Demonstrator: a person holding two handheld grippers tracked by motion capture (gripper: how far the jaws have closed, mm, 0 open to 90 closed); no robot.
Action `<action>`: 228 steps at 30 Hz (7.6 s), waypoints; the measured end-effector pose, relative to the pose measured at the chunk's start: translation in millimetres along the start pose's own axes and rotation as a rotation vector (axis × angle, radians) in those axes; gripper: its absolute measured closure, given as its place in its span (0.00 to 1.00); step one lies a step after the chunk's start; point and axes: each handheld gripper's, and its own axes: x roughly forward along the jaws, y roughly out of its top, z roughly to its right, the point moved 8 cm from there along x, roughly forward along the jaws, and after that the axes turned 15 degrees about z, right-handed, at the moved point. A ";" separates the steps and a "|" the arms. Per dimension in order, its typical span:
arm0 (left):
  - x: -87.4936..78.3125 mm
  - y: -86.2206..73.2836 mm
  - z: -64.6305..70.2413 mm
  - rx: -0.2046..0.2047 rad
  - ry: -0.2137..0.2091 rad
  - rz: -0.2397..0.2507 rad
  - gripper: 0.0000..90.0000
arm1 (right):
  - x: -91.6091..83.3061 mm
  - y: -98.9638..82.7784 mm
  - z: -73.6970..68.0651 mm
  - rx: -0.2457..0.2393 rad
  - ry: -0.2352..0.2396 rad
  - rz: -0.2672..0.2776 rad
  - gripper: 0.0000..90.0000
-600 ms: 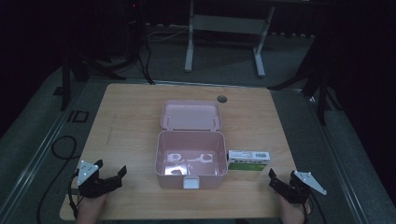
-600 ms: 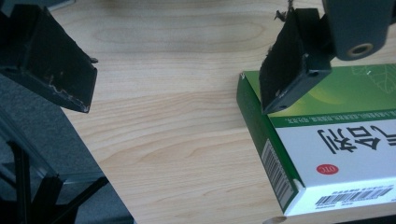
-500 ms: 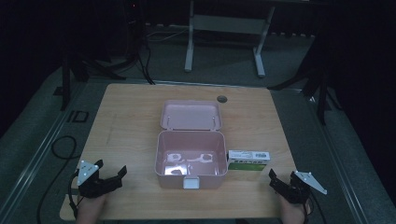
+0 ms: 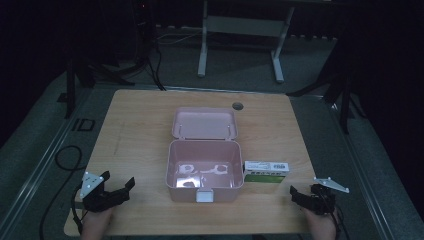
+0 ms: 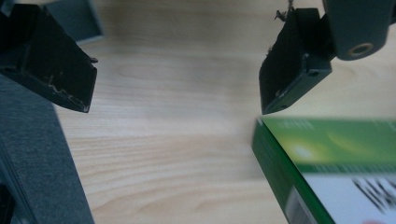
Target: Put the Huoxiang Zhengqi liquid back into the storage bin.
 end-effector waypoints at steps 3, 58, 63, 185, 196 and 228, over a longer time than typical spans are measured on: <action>0.4 0.3 -0.8 -0.004 0.003 0.001 0.04 | -0.4 -0.3 2.2 -0.089 0.045 -0.113 0.12; 1.6 1.1 -7.0 -0.031 0.003 0.002 0.04 | -37.8 66.0 -129.7 -1.217 0.870 -0.501 0.15; 1.9 0.6 -6.5 -0.031 -0.001 0.000 0.04 | -24.9 90.1 -134.6 -1.221 0.844 -0.474 0.15; -1.9 5.9 -14.5 -0.030 0.051 0.046 0.05 | -68.3 178.0 -241.7 -1.339 0.786 -0.609 0.69; -2.3 6.3 -13.9 -0.031 0.044 0.045 0.05 | -66.6 170.6 -285.4 -1.350 0.850 -0.593 0.69; -2.1 6.7 -13.4 -0.034 0.036 0.048 0.05 | -42.4 148.8 -305.5 -1.329 0.861 -0.602 0.69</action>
